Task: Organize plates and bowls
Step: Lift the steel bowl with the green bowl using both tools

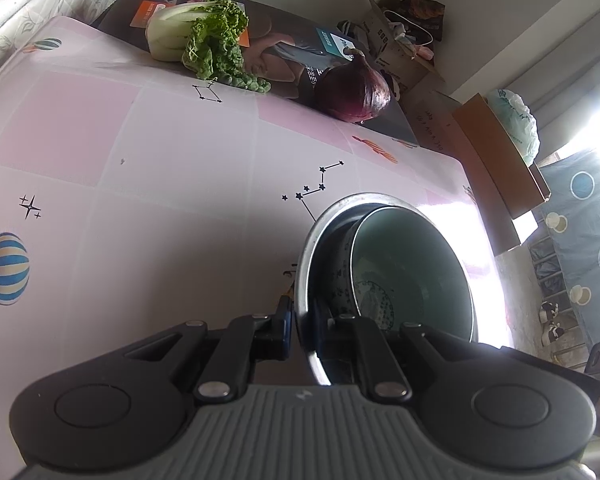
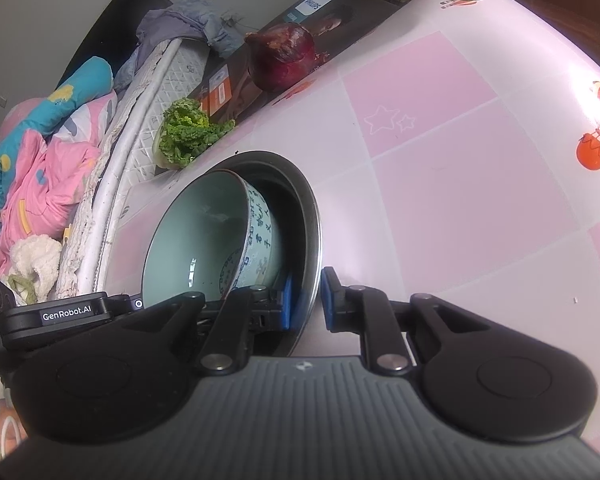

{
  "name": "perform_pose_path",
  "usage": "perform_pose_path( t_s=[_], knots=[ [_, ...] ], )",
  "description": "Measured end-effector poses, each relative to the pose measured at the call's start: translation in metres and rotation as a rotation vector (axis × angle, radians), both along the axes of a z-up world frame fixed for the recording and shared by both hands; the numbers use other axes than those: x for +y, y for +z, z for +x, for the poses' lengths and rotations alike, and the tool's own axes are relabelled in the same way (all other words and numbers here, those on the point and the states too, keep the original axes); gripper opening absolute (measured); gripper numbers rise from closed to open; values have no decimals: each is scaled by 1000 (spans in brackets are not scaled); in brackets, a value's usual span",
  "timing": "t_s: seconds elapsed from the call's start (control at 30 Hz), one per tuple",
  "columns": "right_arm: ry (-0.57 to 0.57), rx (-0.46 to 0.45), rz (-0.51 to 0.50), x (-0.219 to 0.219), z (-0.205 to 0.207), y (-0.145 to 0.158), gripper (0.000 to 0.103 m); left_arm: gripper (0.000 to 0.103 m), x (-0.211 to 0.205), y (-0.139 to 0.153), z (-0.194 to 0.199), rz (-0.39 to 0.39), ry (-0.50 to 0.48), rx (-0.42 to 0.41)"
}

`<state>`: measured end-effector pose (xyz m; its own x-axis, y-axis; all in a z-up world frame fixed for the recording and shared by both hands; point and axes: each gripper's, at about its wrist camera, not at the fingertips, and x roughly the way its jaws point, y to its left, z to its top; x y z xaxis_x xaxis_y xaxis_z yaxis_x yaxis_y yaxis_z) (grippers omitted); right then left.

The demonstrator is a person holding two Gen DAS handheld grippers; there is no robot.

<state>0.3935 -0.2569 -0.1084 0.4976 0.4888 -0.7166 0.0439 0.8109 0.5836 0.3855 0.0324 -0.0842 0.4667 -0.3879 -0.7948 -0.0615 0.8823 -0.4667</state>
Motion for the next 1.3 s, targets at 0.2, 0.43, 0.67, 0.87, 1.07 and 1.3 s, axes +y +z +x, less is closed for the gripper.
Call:
perform_pose_path(
  t_s=[0.2, 0.43, 0.67, 0.87, 1.07, 1.3],
  knots=[
    [7, -4, -10, 1, 0, 1, 14, 10, -2, -1, 2, 16, -4, 1],
    [3, -7, -12, 2, 1, 1, 14, 9, -6, -2, 3, 31, -6, -7],
    [0, -16, -11, 2, 0, 2, 14, 9, -8, -1, 1, 47, -1, -14],
    [-8, -17, 2, 0, 0, 0, 14, 9, -11, 2, -2, 78, 3, -29],
    [-4, -16, 15, -1, -1, -2, 15, 9, -16, 9, -5, 119, 0, -61],
    [-1, -33, 12, -2, -1, -2, 15, 9, -19, 10, -7, 134, -5, -75]
  ],
)
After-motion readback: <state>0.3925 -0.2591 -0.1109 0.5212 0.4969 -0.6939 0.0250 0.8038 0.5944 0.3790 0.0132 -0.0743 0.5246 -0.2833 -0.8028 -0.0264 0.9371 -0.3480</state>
